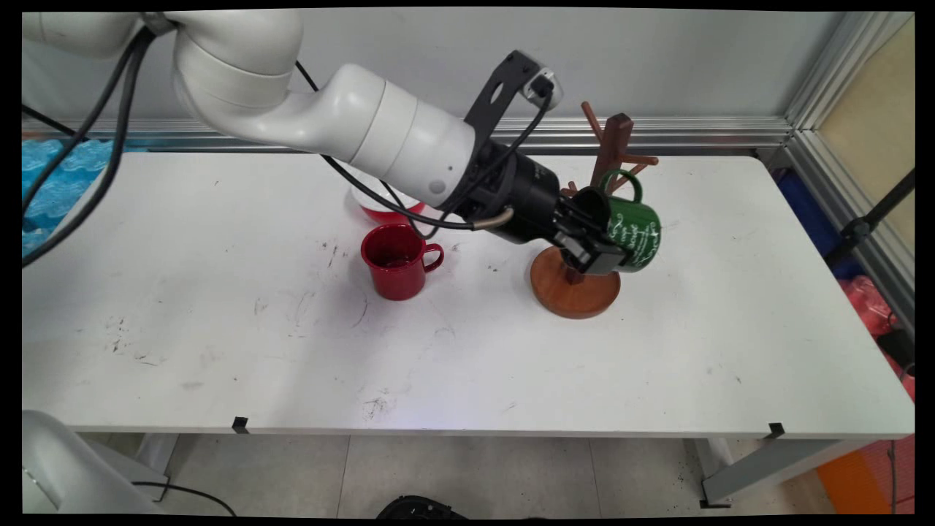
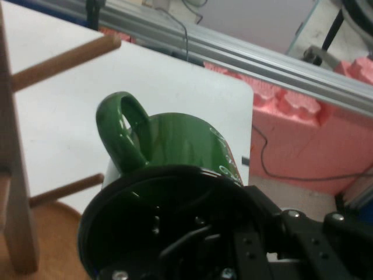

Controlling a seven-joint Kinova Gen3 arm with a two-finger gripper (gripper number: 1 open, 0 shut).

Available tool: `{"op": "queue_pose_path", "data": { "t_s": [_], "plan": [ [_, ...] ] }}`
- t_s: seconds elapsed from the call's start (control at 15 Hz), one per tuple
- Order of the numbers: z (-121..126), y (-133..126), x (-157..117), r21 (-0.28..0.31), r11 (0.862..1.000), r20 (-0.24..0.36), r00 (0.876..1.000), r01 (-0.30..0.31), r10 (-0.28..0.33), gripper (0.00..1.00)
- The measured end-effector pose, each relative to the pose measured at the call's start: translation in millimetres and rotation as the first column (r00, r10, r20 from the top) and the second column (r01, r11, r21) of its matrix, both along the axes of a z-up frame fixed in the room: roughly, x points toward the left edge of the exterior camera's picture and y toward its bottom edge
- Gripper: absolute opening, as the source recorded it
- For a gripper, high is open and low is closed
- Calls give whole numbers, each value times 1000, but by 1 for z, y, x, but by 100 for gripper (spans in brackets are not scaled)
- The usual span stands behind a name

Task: Place the picked object on the table

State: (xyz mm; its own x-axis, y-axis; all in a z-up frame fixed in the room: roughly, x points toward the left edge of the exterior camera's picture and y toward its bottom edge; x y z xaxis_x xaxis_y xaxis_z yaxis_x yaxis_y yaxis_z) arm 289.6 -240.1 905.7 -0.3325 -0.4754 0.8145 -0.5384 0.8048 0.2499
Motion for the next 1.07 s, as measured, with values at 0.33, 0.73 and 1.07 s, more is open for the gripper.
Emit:
{"op": "queue_pose_path", "data": {
  "t_s": [0.33, 0.73, 1.07],
  "plan": [
    [0, 0, 11, 1, 999, 60, 997, 45, -45, 0],
    [-2, 1, 21, 1, 994, 144, 983, 112, -111, 0],
    [-7, 1, 30, 3, 986, 227, 960, 169, -165, 0]
  ]
}}
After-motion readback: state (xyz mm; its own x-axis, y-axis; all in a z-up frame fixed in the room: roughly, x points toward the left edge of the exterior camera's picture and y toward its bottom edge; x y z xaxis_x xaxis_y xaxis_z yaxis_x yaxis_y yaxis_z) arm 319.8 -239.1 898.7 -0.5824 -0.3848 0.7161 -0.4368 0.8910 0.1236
